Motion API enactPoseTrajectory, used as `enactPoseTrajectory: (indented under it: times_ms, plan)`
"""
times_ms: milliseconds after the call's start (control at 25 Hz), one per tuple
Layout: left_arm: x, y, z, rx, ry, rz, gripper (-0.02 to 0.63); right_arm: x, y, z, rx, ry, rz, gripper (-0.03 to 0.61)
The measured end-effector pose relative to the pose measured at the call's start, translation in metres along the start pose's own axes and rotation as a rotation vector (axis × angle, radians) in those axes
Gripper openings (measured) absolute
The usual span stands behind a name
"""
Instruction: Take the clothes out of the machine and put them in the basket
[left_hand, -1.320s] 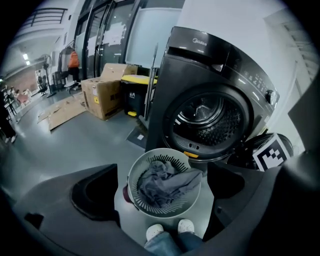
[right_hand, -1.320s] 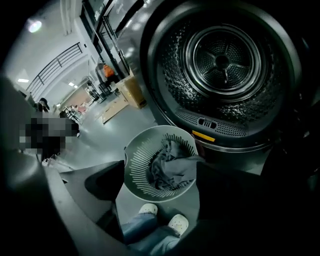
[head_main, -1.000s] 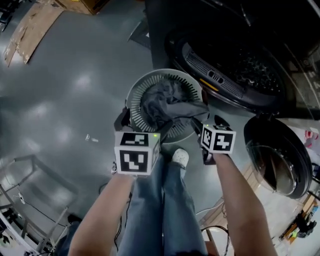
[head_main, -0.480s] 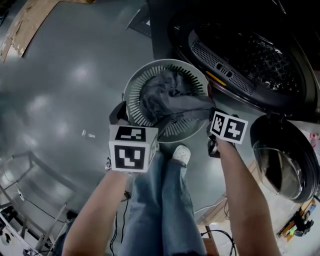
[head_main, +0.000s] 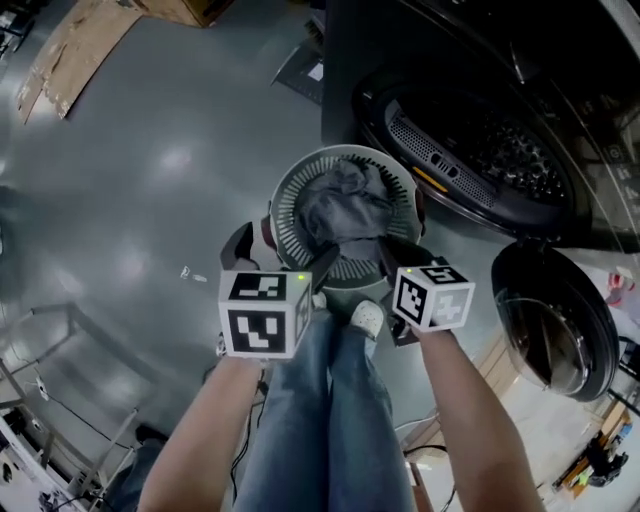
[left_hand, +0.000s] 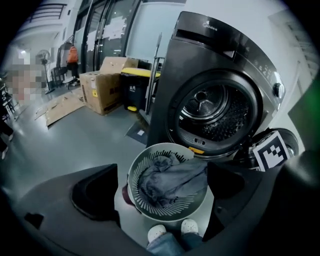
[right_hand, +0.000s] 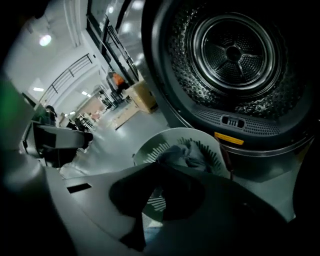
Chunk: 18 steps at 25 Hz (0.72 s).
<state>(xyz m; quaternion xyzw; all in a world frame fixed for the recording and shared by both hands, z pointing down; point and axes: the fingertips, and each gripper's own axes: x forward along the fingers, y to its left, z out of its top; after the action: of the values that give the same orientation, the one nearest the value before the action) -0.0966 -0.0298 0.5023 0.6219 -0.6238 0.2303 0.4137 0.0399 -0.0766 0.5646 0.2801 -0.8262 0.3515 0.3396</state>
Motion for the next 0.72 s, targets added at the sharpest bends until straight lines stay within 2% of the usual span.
enactPoseTrajectory:
  times_ms: [120,240,280,320,360,560,720]
  plan:
    - [-0.016,0.004,0.003,0.004,-0.001,0.011,0.563,0.001,0.028,0.005,-0.004,0.007,0.03,0.021]
    - [-0.031,0.008,0.01,-0.014,-0.013,0.022,0.563,-0.001,0.034,0.007,-0.023,0.047,-0.041,0.045]
    - [-0.036,0.009,0.014,-0.021,-0.019,0.025,0.563,-0.004,0.035,0.008,-0.037,0.066,-0.06,0.107]
    - [-0.041,0.009,0.018,-0.029,-0.026,0.027,0.563,-0.007,0.038,0.01,-0.048,0.082,-0.065,0.22]
    - [-0.048,0.009,0.022,-0.038,-0.031,0.03,0.563,-0.012,0.041,0.014,-0.052,0.094,-0.061,0.302]
    - [-0.088,0.001,0.039,-0.047,-0.045,0.031,0.563,-0.055,0.062,0.036,-0.073,0.095,-0.046,0.31]
    - [-0.126,-0.011,0.06,-0.016,-0.065,0.02,0.563,-0.102,0.088,0.057,-0.145,0.112,-0.051,0.308]
